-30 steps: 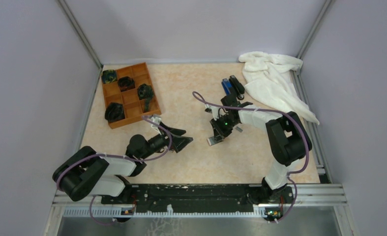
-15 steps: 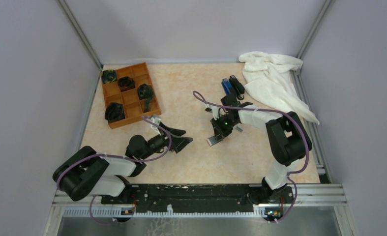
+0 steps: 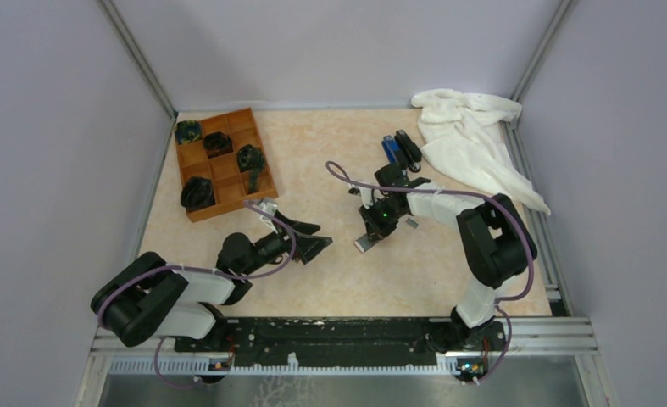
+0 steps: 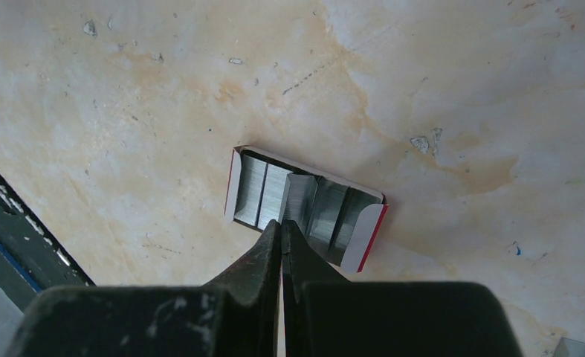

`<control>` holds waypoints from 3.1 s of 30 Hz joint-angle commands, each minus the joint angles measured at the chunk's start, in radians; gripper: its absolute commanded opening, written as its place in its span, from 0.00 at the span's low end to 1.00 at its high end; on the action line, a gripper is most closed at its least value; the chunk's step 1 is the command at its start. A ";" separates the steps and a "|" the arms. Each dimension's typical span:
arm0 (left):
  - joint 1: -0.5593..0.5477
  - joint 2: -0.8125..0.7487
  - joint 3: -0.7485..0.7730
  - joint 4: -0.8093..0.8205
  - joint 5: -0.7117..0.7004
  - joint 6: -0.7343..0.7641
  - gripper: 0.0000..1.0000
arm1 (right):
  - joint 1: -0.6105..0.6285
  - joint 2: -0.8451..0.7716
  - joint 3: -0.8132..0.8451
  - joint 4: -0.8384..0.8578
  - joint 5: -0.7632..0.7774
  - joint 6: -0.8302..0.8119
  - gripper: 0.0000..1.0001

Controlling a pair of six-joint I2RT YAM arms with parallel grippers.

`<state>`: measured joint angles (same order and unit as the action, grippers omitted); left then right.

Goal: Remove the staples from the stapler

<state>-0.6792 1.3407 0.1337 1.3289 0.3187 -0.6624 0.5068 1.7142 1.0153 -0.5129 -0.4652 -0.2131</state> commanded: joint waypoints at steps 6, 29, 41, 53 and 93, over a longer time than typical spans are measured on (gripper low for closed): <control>-0.008 0.001 -0.005 0.053 0.004 -0.011 0.92 | 0.052 -0.053 0.007 0.047 0.142 -0.028 0.00; -0.008 -0.041 -0.009 0.011 -0.005 -0.001 0.92 | 0.120 -0.104 -0.003 0.064 0.249 -0.044 0.02; -0.008 -0.069 -0.023 -0.011 -0.019 0.009 0.93 | 0.101 -0.129 -0.001 0.071 0.168 -0.021 0.13; -0.007 -0.087 -0.032 -0.020 -0.027 0.016 0.93 | 0.082 -0.092 0.006 0.055 0.121 -0.016 0.15; -0.008 -0.081 -0.030 -0.017 -0.027 0.019 0.93 | 0.068 -0.117 -0.001 0.069 0.152 -0.035 0.18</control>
<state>-0.6792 1.2709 0.1078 1.2930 0.2974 -0.6537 0.5858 1.6325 1.0088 -0.4740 -0.3222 -0.2420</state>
